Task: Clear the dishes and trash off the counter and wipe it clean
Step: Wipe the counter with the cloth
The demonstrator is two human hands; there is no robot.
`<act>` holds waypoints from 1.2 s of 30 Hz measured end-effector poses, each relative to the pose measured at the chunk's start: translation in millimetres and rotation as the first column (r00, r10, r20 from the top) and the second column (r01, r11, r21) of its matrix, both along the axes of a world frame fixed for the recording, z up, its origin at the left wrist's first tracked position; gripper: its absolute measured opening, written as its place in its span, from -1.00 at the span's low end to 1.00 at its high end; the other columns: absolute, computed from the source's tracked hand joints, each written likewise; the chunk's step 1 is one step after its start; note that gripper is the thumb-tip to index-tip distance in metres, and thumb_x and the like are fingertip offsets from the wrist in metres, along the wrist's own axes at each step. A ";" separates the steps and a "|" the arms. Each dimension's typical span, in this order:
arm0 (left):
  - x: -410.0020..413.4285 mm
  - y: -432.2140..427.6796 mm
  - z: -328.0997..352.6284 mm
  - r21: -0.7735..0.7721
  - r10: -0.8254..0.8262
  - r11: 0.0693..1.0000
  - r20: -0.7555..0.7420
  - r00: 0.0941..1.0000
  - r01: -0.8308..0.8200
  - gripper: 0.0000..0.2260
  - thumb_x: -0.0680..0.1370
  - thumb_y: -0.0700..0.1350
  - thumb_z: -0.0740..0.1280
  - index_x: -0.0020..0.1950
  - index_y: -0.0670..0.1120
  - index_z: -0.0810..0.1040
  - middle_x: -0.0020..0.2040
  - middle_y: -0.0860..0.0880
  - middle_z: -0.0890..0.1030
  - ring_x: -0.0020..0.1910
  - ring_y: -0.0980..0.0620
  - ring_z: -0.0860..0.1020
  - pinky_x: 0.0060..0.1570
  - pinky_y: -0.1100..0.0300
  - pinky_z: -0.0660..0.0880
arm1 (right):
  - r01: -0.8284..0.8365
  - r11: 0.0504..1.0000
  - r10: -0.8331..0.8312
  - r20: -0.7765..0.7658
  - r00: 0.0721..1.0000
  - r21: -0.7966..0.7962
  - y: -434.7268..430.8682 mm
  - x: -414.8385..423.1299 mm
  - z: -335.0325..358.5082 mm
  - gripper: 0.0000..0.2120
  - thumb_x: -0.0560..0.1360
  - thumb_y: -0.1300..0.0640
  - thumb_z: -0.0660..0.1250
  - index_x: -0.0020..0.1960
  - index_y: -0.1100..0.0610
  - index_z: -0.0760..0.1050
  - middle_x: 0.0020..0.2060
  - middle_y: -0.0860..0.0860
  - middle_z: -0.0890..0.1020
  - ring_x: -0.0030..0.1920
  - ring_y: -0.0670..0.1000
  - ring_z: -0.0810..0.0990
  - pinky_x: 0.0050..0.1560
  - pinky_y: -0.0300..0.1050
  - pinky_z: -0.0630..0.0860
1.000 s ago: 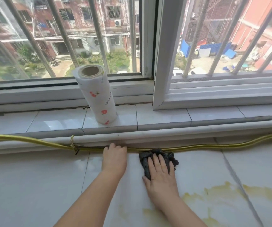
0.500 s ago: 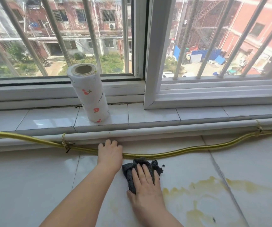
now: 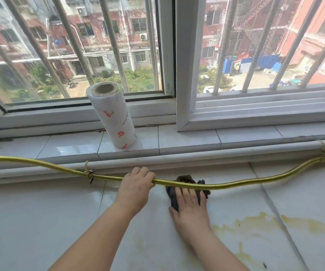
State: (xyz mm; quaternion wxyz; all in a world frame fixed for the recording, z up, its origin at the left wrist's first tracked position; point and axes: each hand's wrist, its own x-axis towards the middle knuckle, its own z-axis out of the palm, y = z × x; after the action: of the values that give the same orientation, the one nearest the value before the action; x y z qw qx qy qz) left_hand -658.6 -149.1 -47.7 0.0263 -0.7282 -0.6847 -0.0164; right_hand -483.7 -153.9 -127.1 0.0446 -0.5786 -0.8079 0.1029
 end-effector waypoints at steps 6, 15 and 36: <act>-2.5 3.9 18.2 0.140 0.006 0.990 0.182 0.983 -0.032 -0.77 0.63 -0.05 0.16 0.25 -0.05 0.46 0.15 0.02 0.47 0.16 0.00 0.40 -0.01 0.17 0.42 | 0.238 0.967 -0.229 0.103 0.968 -0.087 14.1 29.3 18.3 -0.39 0.62 -0.16 -0.11 0.57 0.07 -0.16 0.56 0.03 -0.14 0.54 0.04 -0.22 0.47 0.15 -0.26; -1.8 6.7 14.7 0.094 0.006 0.995 0.127 0.992 -0.018 -0.81 0.50 -0.10 0.39 0.10 -0.04 0.57 0.03 0.02 0.55 0.05 -0.03 0.53 -0.13 0.21 0.52 | -0.225 0.971 0.226 0.012 0.974 -0.084 19.2 -78.5 18.5 -0.38 0.56 -0.11 -0.17 0.56 0.10 -0.07 0.55 0.01 0.05 0.54 0.10 -0.04 0.48 0.17 -0.28; 0.0 28.8 -20.8 0.007 0.159 0.987 0.077 0.984 -0.160 -0.76 0.62 -0.02 0.18 0.25 -0.02 0.47 0.20 -0.02 0.47 0.19 -0.06 0.40 0.11 0.12 0.45 | 0.188 0.974 -0.173 0.125 0.977 -0.124 3.3 42.6 19.8 -0.37 0.37 -0.19 0.02 0.21 0.11 0.60 0.24 0.07 0.58 0.29 0.10 0.51 0.39 0.10 -0.13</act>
State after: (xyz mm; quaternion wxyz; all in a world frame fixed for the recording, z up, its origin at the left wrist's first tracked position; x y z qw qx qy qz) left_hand -658.6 -120.3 -68.5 0.0060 -0.6698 -0.7411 -0.0465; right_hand -441.1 -150.5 -107.2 -0.0318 -0.6562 -0.7443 0.1199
